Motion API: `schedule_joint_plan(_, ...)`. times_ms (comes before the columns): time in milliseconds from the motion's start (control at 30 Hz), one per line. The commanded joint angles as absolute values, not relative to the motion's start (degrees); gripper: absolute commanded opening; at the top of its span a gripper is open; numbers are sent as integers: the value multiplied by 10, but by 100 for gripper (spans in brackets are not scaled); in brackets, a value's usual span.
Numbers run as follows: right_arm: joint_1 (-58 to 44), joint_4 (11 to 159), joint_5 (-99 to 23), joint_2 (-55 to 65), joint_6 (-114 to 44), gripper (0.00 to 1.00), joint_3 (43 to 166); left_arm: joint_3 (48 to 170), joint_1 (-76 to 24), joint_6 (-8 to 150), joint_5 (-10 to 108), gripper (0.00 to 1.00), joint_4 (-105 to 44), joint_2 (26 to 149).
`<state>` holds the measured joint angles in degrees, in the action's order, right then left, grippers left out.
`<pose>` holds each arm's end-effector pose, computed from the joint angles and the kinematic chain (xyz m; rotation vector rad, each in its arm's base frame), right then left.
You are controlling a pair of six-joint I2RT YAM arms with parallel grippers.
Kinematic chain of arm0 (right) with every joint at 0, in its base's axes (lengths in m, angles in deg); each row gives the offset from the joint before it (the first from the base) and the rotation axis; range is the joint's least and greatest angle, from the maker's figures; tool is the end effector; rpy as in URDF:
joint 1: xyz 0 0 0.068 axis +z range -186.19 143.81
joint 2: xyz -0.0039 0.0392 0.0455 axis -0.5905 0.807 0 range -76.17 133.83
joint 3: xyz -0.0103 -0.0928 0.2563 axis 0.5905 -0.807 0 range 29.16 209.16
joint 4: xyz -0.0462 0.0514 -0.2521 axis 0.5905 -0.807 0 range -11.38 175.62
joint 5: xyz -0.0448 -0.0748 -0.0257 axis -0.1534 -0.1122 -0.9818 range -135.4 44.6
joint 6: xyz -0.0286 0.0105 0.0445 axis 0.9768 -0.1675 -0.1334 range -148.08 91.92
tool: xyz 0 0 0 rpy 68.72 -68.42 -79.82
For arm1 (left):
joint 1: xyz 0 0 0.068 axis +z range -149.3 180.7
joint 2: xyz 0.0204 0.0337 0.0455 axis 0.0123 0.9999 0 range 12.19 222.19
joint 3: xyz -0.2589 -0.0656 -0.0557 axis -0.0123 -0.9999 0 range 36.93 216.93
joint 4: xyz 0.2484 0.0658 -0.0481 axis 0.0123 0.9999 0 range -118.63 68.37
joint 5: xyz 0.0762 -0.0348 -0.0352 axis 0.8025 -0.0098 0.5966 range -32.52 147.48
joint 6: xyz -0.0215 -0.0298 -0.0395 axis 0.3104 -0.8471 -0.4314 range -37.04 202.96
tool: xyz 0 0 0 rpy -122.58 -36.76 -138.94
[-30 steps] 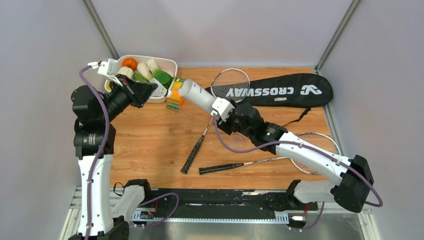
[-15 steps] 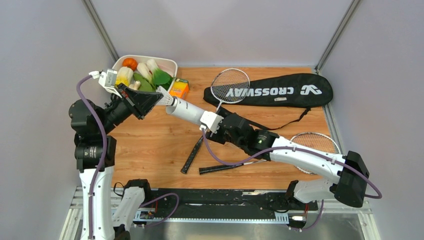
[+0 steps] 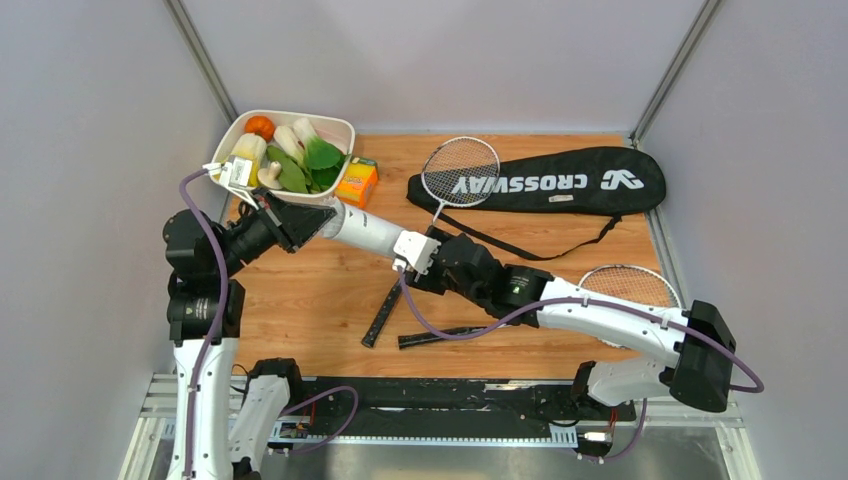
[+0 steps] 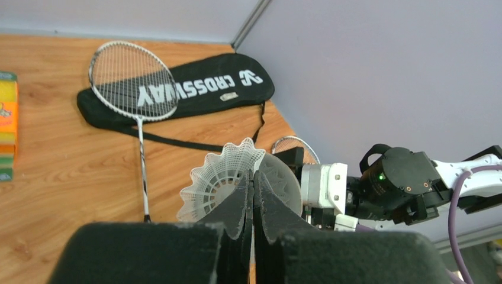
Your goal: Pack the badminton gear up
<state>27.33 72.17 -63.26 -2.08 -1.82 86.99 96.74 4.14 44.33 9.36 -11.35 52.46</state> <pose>0.1406 0.2576 0.3029 -1.3171 1.5878 0.0752 0.1284 -0.0187 0.4264 0.1121 1.6532 -1.1124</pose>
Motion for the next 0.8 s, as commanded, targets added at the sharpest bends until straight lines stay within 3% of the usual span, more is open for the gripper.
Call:
schedule_joint_plan(0,282,774,-649,-14,-13,54,908,933,39,392,79,0,-163,515)
schedule_joint_plan(767,296,836,-635,10,-14,54,902,864,20,339,62,0,-208,513)
